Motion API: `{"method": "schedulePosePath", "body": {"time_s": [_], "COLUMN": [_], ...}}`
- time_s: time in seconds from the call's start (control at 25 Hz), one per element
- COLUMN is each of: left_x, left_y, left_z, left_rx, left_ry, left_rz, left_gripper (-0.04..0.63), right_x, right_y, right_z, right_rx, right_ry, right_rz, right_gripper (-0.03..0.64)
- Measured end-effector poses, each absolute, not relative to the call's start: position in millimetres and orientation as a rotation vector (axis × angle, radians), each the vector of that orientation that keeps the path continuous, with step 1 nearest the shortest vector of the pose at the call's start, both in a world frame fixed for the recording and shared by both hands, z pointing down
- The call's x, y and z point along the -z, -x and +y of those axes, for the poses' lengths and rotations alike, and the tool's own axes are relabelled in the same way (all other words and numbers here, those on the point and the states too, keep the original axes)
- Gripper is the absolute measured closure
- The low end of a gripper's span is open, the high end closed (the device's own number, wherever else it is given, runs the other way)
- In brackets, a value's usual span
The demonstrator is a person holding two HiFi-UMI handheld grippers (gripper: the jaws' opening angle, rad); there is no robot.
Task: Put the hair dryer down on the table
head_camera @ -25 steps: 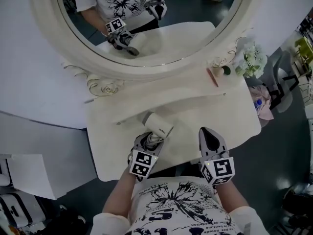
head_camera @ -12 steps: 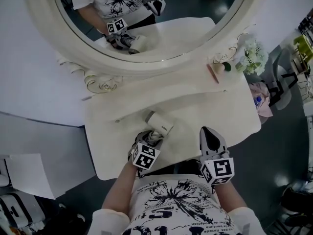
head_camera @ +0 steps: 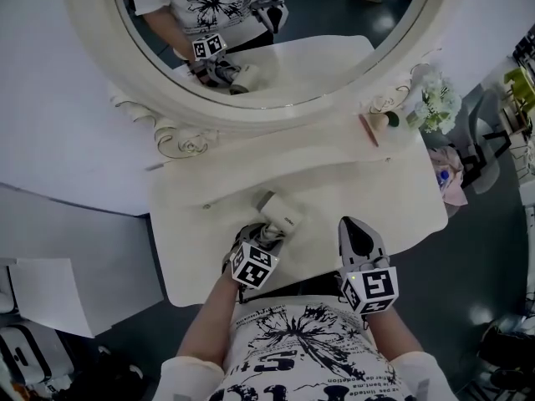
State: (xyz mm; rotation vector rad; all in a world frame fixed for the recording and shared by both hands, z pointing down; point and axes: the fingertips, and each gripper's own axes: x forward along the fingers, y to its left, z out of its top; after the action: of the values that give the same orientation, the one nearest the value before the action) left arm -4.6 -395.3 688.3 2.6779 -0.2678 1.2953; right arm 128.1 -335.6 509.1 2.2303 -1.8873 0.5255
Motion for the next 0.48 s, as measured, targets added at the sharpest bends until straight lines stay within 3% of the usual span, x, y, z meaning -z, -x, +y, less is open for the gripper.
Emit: {"method": "schedulePosePath", "body": {"time_s": [0.24, 0.28, 0.48], "left_x": [-689.2, -689.3, -679.3], "left_y": [3.5, 3.6, 6.4], "left_z": [-392.9, -391.4, -392.5], "left_rx": [-1.285, -1.286, -1.23], "left_ry": [-2.684, -2.683, -2.716], "left_rz": [-0.251, -0.238, -0.279], "left_gripper": [0.352, 0.267, 0.256], "right_x": [-503.3, -501.7, -496.8], "right_y": [-122.1, -120.5, -114.2], "right_z": [-337.3, -337.4, -338.5], "right_rx": [-0.491, -0.476, -0.434], "right_ry": [-2.196, -2.188, -2.164], "right_rz": [-1.917, -1.922, -1.946], "right_gripper": [0.6, 0.6, 0.6]}}
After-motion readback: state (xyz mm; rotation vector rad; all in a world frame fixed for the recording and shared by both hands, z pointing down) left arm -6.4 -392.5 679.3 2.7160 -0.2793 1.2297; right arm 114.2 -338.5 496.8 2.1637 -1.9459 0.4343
